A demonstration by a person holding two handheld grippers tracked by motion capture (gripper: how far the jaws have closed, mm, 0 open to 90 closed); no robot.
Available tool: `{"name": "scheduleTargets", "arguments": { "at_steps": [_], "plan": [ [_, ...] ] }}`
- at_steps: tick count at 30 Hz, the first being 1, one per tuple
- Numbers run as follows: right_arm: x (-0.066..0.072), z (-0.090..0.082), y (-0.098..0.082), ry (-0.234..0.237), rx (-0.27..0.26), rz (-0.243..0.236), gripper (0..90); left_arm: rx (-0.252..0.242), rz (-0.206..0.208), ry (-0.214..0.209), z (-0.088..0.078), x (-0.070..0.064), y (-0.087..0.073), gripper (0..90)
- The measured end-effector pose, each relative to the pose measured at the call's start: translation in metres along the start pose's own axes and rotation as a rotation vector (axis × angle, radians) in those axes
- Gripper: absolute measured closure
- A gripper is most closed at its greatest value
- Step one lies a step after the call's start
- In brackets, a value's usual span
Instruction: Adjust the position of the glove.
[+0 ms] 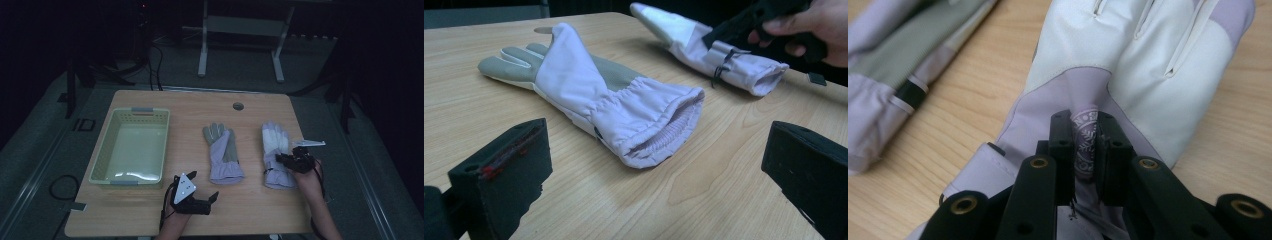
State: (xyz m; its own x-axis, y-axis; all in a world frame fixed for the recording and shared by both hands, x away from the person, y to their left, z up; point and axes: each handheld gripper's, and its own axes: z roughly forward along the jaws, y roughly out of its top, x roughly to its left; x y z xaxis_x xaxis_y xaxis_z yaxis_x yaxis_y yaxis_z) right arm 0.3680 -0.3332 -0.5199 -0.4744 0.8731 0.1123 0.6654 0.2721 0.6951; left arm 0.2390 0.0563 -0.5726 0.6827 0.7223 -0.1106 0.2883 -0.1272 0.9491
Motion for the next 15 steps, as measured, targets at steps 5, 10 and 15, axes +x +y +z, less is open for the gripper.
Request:
{"name": "scheduleTargets", "arguments": {
  "at_steps": [5,10,15],
  "plan": [
    [0.003,-0.022,0.014,0.012,-0.024,-0.010,80.8,0.000,0.001,0.002,0.000,0.000,0.000,0.0],
    [0.009,-0.041,0.032,0.018,-0.058,-0.027,80.8,-0.002,0.000,0.002,0.000,0.000,0.000,0.0],
    [0.020,-0.056,0.049,0.023,-0.089,-0.055,80.8,-0.002,0.001,0.002,0.000,-0.001,0.000,0.0]
  ]
}}
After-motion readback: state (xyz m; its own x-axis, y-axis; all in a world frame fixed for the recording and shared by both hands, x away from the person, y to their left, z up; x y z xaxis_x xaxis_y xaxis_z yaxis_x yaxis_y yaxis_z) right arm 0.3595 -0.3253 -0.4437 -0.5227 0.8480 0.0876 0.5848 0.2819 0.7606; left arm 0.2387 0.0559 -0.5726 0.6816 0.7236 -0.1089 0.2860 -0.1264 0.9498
